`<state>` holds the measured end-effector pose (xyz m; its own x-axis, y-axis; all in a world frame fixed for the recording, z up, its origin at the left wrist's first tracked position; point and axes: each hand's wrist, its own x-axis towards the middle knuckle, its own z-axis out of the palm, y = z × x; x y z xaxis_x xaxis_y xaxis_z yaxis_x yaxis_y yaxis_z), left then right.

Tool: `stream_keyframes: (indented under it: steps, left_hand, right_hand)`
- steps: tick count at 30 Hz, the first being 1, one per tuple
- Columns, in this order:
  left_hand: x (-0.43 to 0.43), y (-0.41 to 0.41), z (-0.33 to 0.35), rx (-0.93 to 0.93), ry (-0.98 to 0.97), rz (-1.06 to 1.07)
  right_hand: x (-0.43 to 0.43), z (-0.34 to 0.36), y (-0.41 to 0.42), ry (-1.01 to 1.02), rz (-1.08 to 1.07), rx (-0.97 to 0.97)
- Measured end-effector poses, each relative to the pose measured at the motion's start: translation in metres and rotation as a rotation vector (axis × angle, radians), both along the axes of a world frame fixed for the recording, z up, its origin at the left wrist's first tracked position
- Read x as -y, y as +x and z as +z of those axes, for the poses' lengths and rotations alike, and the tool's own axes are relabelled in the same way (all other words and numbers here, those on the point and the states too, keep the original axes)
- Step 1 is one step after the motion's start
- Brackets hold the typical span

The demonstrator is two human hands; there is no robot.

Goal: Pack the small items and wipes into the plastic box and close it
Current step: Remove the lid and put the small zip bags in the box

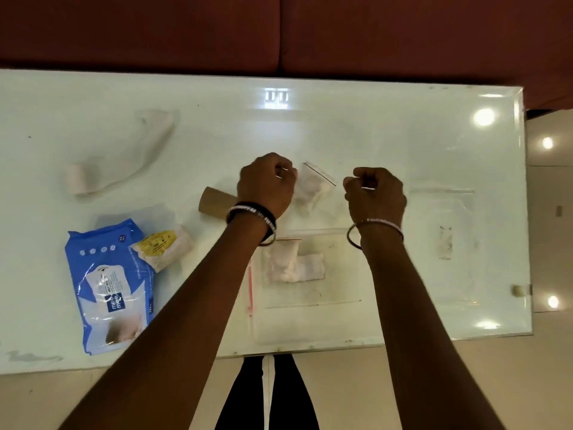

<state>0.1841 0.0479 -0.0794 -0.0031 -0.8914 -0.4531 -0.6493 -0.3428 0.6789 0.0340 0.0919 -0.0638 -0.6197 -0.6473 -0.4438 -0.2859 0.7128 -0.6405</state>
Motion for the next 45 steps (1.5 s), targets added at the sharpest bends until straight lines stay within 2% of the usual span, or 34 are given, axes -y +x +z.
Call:
stream_keyframes:
  steps: [4, 9, 11, 15, 20, 23, 26, 30, 36, 39, 43, 45]
  left_hand:
    - [0.017, -0.025, -0.026, 0.112, 0.183, -0.145]
    - [0.022, -0.035, -0.037, 0.074, 0.263, -0.126]
    - [0.022, -0.034, -0.037, 0.014, 0.273, -0.080]
    - [0.013, -0.022, -0.022, -0.116, 0.162, 0.018]
    - [-0.010, 0.001, 0.012, -0.479, 0.189, 0.193]
    - [-0.036, 0.018, 0.030, -0.593, 0.203, 0.180]
    - [-0.057, 0.033, 0.039, -0.603, 0.205, 0.137]
    - [-0.071, 0.049, 0.040, -0.466, 0.105, 0.153]
    - [-0.089, 0.073, 0.032, -0.295, 0.062, 0.298]
    - [-0.097, 0.076, 0.030, -0.275, 0.070, 0.327]
    - [-0.101, 0.081, 0.027, -0.236, 0.031, 0.326]
    - [-0.100, 0.083, 0.023, -0.141, -0.049, 0.279]
  right_hand:
    - [0.019, -0.027, -0.008, 0.296, 0.038, 0.111]
    - [0.033, -0.041, -0.004, 0.395, 0.071, 0.330]
    - [0.036, -0.044, -0.002, 0.366, 0.067, 0.314]
    - [0.030, -0.036, -0.002, 0.237, 0.031, 0.339]
    - [-0.002, 0.006, 0.000, -0.034, 0.029, 0.481]
    - [-0.034, 0.030, 0.006, -0.089, 0.060, 0.533]
    - [-0.061, 0.039, 0.001, -0.087, 0.016, 0.542]
    - [-0.089, 0.033, -0.005, -0.018, -0.102, 0.584]
    - [-0.106, -0.022, 0.012, 0.173, -0.145, 0.473]
    - [-0.101, -0.045, 0.025, 0.258, -0.146, 0.317]
    - [-0.098, -0.053, 0.035, 0.260, -0.109, 0.111]
    - [-0.101, -0.046, 0.035, 0.279, -0.051, 0.012]
